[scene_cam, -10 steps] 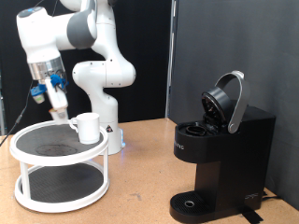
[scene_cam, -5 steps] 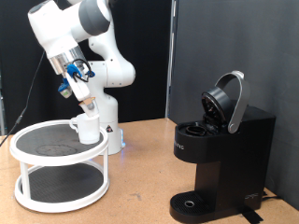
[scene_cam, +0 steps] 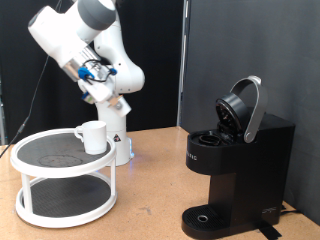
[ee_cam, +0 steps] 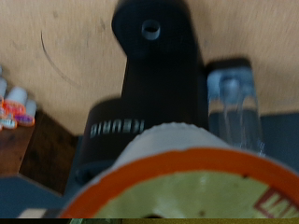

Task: Make a cup of coffee with the keurig machine

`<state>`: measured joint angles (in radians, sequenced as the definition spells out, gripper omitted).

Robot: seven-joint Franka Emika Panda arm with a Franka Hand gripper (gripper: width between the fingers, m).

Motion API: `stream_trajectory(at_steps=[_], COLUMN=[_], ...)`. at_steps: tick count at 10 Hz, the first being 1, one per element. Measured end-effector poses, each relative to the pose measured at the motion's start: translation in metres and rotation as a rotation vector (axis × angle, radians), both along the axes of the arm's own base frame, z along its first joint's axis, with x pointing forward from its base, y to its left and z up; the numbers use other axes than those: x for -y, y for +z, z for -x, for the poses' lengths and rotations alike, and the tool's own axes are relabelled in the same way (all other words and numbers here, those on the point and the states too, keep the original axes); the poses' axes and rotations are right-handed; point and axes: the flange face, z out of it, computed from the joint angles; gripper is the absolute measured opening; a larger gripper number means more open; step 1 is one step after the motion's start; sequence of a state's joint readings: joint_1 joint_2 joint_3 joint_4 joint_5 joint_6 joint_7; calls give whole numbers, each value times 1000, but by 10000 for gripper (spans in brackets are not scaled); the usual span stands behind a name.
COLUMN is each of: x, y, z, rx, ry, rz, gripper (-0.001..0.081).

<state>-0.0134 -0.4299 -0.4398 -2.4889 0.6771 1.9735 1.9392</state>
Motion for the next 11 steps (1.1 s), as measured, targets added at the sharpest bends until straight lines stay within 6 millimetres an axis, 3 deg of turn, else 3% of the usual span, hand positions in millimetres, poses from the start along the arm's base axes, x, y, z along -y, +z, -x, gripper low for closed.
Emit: stream_trajectory(at_steps=[3, 8, 11], x=[-42, -60, -94], y=[10, 13, 25], z=[-22, -26, -41], rx=[9, -22, -43], ry=[-58, -18, 64], rz=[-52, -97, -105], gripper=[336, 336, 336])
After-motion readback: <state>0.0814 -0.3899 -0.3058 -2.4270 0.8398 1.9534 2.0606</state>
